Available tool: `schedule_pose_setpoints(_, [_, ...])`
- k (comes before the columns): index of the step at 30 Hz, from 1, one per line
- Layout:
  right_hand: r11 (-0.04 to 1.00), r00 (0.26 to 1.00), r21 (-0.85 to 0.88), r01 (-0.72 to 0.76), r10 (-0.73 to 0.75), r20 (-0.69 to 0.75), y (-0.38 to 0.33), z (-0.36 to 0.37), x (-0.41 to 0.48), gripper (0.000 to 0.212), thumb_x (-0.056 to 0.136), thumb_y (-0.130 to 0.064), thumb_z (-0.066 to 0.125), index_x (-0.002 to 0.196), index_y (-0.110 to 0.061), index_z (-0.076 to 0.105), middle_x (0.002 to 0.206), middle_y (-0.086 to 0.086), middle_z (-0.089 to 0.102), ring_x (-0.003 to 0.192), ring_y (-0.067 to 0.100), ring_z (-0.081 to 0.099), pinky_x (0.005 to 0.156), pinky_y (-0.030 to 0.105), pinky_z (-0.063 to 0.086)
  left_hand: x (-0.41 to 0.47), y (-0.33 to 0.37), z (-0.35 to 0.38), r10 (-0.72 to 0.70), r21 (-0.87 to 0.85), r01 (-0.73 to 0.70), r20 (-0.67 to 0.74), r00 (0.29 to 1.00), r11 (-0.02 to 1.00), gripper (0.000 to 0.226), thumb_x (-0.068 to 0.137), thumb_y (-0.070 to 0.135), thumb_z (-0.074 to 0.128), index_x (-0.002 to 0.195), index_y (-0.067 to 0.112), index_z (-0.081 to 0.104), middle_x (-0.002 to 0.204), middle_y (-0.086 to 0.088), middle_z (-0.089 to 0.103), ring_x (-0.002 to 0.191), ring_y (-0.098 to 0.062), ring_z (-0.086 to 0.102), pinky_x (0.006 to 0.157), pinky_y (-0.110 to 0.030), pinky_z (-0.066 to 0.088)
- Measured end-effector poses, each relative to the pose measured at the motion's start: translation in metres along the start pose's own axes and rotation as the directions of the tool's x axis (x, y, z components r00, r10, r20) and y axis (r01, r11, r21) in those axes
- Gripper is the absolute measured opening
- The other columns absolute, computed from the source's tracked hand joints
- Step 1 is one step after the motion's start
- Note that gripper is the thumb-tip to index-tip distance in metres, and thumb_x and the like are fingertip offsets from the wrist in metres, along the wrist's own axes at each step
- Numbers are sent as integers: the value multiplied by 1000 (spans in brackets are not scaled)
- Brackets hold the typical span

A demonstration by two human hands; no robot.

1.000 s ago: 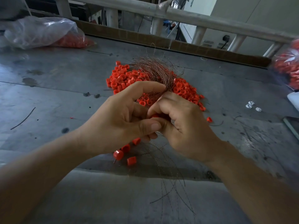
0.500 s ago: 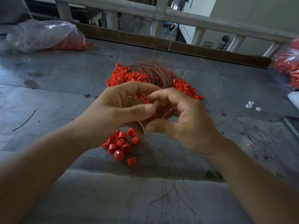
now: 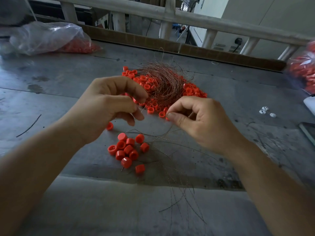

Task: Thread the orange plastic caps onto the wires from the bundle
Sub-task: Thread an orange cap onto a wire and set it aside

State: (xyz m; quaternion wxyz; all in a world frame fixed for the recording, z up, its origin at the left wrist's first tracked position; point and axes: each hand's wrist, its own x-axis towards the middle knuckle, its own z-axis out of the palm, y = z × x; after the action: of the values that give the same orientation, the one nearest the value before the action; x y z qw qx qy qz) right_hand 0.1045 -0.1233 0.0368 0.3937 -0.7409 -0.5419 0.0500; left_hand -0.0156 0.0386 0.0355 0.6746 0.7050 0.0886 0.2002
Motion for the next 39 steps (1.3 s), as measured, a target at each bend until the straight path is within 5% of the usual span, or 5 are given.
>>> schedule_pose_setpoints(6, [989,983,-151,6,21,182,2,10,-1,4,83,-14,65,83,-13,69,69,-22,54,69,-2,56,66,4,41,8,-4,-7,-92,238,120,-126,988,964,23,71,-7,57,64,11,70,63,-4,67,62,-14,66,55,-21,53])
schedule_pose_setpoints(12, [975,952,-221,8,60,299,5,11,-3,8,84,-22,64,86,-17,69,73,-19,57,67,-7,52,67,4,39,17,-21,-9,144,667,136,-348,926,732,26,79,0,62,82,25,67,83,5,64,76,-10,58,69,-21,43])
schedule_pose_setpoints(22, [991,996,-105,-87,84,-26,7,-11,1,8,82,-23,65,74,-25,66,72,-8,66,67,9,59,61,22,49,41,-54,-11,108,868,122,-197,974,481,45,87,14,55,131,22,51,120,-11,49,110,-30,49,86,-31,35])
schedule_pose_setpoints(34, [983,922,26,-184,181,-343,20,-25,7,17,83,-22,66,68,-30,62,61,2,64,50,7,57,57,37,55,41,-51,-8,199,884,-32,-70,978,467,8,79,11,68,86,13,70,91,2,50,88,-16,48,74,-24,30])
schedule_pose_setpoints(39, [986,917,36,-163,165,-364,21,-26,8,19,83,-20,65,68,-31,62,59,-7,63,48,2,57,47,18,47,42,-51,-8,205,890,4,-110,972,455,17,77,13,69,89,18,58,88,4,47,84,-17,47,69,-23,29])
